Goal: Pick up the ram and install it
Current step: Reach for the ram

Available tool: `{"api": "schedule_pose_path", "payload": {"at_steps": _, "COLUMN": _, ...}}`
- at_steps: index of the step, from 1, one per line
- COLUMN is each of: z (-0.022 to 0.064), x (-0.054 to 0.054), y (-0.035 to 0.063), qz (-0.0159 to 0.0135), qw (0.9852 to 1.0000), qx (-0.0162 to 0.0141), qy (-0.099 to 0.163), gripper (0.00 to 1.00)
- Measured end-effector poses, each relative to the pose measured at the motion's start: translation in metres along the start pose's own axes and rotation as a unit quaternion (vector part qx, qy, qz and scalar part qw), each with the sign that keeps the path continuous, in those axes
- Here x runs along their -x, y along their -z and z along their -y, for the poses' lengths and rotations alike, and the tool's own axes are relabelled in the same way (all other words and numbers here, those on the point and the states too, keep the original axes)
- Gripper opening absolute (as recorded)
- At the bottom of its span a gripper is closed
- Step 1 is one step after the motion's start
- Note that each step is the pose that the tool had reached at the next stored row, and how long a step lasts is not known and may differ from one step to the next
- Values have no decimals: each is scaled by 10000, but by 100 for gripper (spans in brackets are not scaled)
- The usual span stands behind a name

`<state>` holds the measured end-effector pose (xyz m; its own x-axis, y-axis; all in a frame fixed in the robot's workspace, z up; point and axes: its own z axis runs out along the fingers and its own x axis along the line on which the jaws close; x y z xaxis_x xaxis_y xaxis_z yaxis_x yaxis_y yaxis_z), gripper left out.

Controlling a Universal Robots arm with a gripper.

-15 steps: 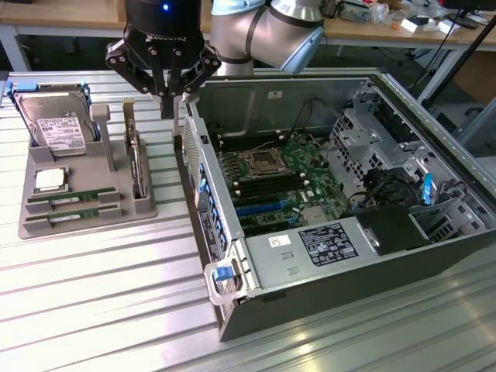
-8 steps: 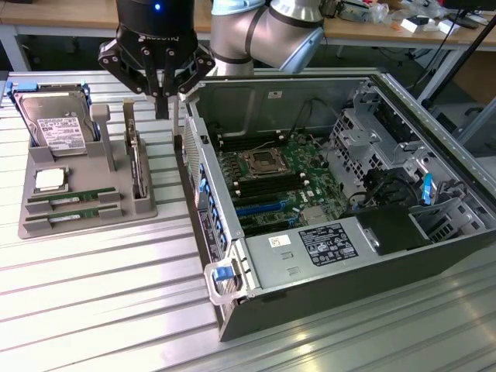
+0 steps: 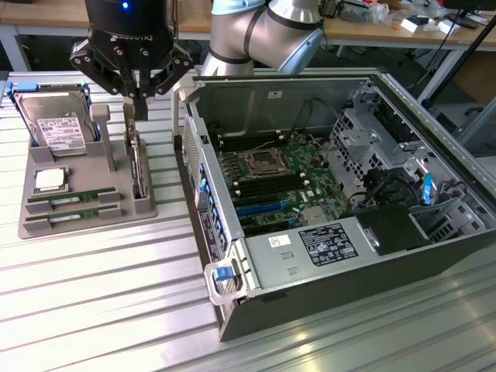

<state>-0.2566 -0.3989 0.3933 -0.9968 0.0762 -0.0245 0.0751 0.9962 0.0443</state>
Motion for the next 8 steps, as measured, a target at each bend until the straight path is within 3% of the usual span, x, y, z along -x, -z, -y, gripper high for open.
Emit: {"api": "schedule_pose_path", "payload": {"at_steps": 8, "z": 5, "x": -68, "y": 2, "qz": 0, "qw": 10000, "qx": 0, "qy": 0, "gripper": 11}}
